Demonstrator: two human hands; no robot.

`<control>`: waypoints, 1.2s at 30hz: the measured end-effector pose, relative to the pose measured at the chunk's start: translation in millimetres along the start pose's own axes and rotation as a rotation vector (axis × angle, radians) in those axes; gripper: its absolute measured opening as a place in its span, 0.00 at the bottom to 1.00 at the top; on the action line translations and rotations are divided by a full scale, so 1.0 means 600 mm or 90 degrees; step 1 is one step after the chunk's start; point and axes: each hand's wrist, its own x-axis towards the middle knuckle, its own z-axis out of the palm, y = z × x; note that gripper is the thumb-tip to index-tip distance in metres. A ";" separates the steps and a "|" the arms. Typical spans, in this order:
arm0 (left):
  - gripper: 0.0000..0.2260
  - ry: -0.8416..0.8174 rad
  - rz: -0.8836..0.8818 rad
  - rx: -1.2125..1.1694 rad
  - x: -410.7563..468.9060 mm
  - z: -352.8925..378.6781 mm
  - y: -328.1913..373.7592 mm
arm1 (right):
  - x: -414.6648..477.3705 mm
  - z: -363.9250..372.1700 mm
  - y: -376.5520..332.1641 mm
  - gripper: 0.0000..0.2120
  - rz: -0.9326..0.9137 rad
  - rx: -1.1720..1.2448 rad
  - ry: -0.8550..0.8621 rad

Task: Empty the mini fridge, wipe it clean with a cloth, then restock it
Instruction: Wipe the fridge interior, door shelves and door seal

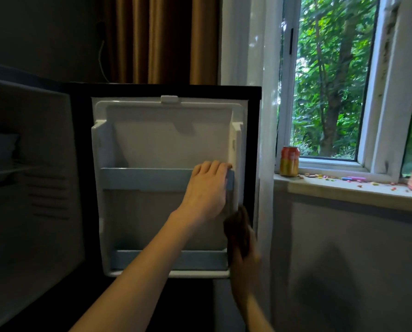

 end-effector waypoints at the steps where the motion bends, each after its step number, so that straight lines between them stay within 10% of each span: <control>1: 0.18 0.000 0.002 0.003 0.001 -0.002 0.000 | -0.018 -0.010 0.012 0.19 0.024 -0.014 -0.018; 11: 0.15 0.002 -0.010 0.011 0.007 0.006 0.003 | -0.080 -0.047 0.042 0.18 0.174 -0.099 -0.043; 22: 0.17 -0.027 0.004 0.026 0.004 -0.001 -0.024 | 0.248 0.057 -0.130 0.17 -0.251 -0.152 -0.043; 28: 0.19 -0.023 -0.070 0.105 -0.022 -0.018 -0.104 | 0.337 0.017 -0.181 0.29 -0.518 -0.425 -0.295; 36: 0.16 0.048 -0.071 0.069 -0.015 -0.013 -0.106 | 0.397 0.051 -0.255 0.21 -0.797 -0.797 -0.576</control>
